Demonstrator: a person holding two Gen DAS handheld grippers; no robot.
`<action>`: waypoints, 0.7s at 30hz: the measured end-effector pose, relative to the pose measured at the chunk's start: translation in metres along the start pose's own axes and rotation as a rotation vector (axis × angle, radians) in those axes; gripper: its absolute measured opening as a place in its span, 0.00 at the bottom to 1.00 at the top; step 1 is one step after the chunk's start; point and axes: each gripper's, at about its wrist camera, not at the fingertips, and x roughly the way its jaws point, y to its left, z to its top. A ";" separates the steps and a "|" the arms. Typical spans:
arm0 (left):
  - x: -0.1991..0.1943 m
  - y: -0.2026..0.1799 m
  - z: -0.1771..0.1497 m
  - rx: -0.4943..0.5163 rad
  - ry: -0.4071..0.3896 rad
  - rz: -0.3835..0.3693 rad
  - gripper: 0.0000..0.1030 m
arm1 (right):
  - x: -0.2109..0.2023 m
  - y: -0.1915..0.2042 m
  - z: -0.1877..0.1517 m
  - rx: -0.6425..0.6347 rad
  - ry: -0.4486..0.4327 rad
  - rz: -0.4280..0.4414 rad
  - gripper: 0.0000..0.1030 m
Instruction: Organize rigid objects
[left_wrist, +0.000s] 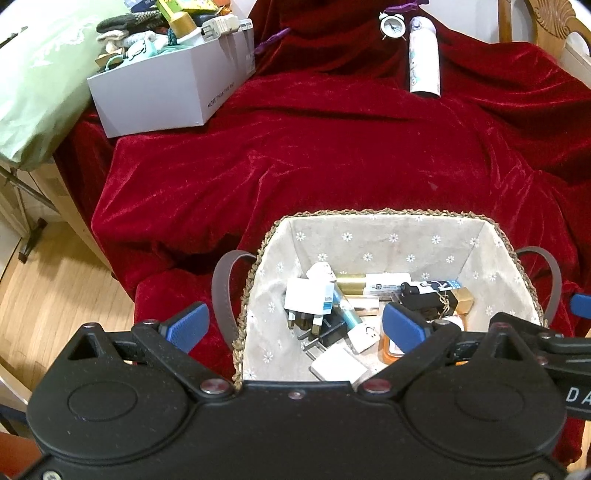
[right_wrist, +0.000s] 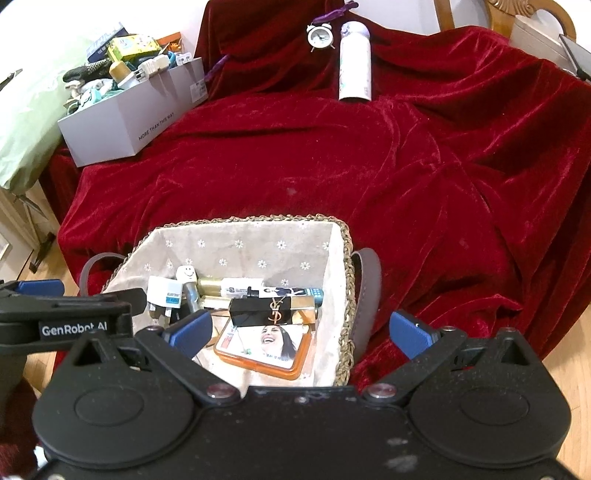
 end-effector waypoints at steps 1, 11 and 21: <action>0.001 0.000 0.000 0.001 0.003 -0.002 0.95 | 0.000 0.000 0.000 -0.002 -0.001 -0.003 1.00; 0.002 0.001 0.000 -0.002 0.012 -0.007 0.95 | 0.001 0.001 0.001 -0.009 0.005 -0.010 1.00; 0.003 0.002 0.001 -0.007 0.013 -0.004 0.95 | 0.002 0.002 0.001 -0.016 0.008 -0.012 1.00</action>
